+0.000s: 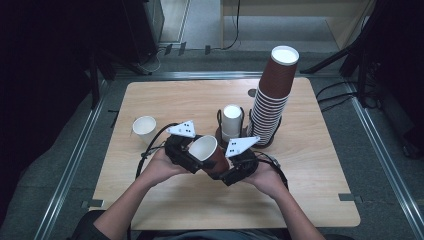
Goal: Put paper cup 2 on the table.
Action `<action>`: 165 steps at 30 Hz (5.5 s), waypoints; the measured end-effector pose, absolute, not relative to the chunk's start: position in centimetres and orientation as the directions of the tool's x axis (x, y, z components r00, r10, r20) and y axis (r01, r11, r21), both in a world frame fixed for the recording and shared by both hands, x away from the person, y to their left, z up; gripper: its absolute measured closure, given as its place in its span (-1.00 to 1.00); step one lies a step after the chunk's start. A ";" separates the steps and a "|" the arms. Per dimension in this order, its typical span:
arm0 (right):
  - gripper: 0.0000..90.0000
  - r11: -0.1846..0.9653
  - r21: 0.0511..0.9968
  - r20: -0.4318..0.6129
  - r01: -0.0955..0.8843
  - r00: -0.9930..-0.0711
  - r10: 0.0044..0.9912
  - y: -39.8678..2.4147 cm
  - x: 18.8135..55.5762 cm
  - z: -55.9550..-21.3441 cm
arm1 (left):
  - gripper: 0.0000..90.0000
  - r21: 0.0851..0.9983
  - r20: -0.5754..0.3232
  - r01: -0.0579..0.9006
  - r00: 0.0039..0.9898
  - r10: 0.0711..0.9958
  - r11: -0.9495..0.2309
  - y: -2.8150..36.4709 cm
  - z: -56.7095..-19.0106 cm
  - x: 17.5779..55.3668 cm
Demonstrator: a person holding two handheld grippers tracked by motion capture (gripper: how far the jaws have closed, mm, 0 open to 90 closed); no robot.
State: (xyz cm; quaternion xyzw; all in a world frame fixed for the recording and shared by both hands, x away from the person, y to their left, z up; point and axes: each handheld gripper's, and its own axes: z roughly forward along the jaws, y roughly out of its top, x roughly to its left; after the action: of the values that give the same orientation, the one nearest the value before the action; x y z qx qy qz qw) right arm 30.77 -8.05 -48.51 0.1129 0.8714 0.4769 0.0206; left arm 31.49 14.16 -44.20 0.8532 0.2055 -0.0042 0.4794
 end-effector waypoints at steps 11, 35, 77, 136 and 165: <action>-0.53 0.516 0.837 0.076 0.183 -0.972 0.221 -8.1 30.8 -48.5 | -0.76 0.821 -0.213 0.359 0.914 0.345 -0.443 14.3 -44.0 31.4; -0.67 0.488 0.833 0.142 0.260 -0.954 0.265 -10.3 31.2 -47.0 | -0.74 0.816 -0.195 0.369 0.900 0.389 -0.446 16.0 -43.6 32.0; -0.65 0.522 0.795 0.096 0.308 -0.915 0.392 -12.7 31.6 -47.4 | -0.77 0.754 -0.170 0.405 0.880 0.443 -0.516 20.5 -45.4 31.6; -0.65 0.559 0.765 0.113 0.321 -0.920 0.375 -12.3 32.1 -48.2 | -0.83 0.692 -0.089 0.488 0.790 0.607 -0.532 29.3 -47.7 32.3; -0.65 0.551 0.769 0.117 0.324 -0.919 0.376 -12.5 32.2 -48.0 | -1.00 0.685 -0.105 0.474 0.816 0.569 -0.554 28.3 -47.4 32.3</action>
State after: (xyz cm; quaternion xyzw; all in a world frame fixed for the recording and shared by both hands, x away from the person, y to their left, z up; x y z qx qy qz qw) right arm 32.15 -12.51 -48.02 0.1986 0.8802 0.4300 0.0304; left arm 32.34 28.29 -47.38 0.8790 0.2968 0.0646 0.3676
